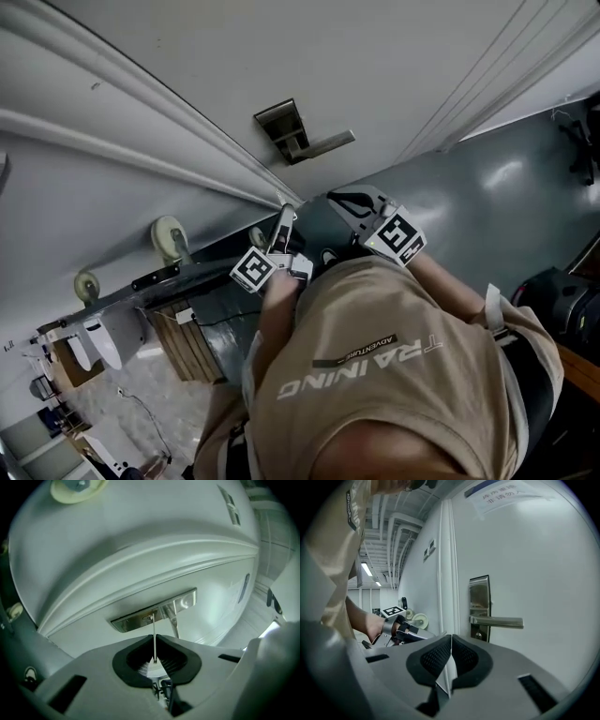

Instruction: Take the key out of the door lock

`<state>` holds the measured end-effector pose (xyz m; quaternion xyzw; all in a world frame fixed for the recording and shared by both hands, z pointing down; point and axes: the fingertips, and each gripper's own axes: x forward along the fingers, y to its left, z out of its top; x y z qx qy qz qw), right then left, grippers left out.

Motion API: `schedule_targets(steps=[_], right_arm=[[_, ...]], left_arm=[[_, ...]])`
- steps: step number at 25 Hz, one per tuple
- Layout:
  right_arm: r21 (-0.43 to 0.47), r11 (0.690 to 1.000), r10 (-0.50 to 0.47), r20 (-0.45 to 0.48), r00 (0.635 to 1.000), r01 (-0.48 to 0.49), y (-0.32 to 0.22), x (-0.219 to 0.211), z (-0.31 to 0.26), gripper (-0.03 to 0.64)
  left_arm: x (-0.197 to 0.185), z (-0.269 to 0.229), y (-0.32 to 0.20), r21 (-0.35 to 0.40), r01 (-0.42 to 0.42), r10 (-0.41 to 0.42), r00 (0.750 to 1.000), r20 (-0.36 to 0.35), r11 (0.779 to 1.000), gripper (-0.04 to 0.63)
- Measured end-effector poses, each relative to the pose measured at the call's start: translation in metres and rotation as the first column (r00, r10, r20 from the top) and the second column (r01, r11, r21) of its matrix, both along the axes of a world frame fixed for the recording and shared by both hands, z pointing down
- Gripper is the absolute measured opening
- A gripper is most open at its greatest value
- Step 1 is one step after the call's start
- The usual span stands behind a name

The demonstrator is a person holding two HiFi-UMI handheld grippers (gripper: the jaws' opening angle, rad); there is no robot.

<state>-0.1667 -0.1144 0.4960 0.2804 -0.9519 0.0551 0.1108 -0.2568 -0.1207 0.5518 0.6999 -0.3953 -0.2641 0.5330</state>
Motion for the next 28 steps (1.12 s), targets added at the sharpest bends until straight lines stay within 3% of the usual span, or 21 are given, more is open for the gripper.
schedule_targets(steps=[3,5,9,14,19,24,28], right_arm=[[0.019,1.000,0.017,0.033,0.999,-0.018,0.013,-0.010,-0.011,0.015],[0.026,0.999,0.018,0.042,0.999,-0.019,0.021,-0.013,-0.014,0.014],[0.010,0.999,0.045,0.022,0.999,-0.045,0.034,-0.007,-0.008,0.015],[-0.017,0.996,0.088,0.018,0.996,-0.088,0.051,0.008,-0.004,0.015],[-0.010,0.998,0.066,0.000,0.998,-0.066,0.054,0.015,-0.010,0.014],[0.032,0.998,0.059,-0.004,0.998,-0.059,0.042,0.022,-0.022,0.014],[0.175,0.985,0.012,0.010,1.000,-0.014,0.031,0.026,-0.057,0.014]], left_arm=[[-0.024,-0.002,0.016,0.064,0.001,-0.015,0.974,0.228,0.998,0.025],[-0.031,-0.007,0.024,0.113,-0.015,-0.022,0.949,0.315,0.993,0.025],[-0.028,-0.020,0.034,0.180,-0.079,-0.002,0.912,0.409,0.981,0.025],[-0.019,-0.049,0.037,0.282,-0.163,-0.010,0.850,0.527,0.946,0.025],[-0.017,-0.066,0.038,0.331,-0.138,-0.070,0.834,0.547,0.934,0.025],[-0.018,-0.077,0.046,0.376,-0.166,-0.137,0.740,0.658,0.912,0.025],[-0.017,-0.095,0.037,0.415,-0.195,-0.191,0.666,0.721,0.889,0.025]])
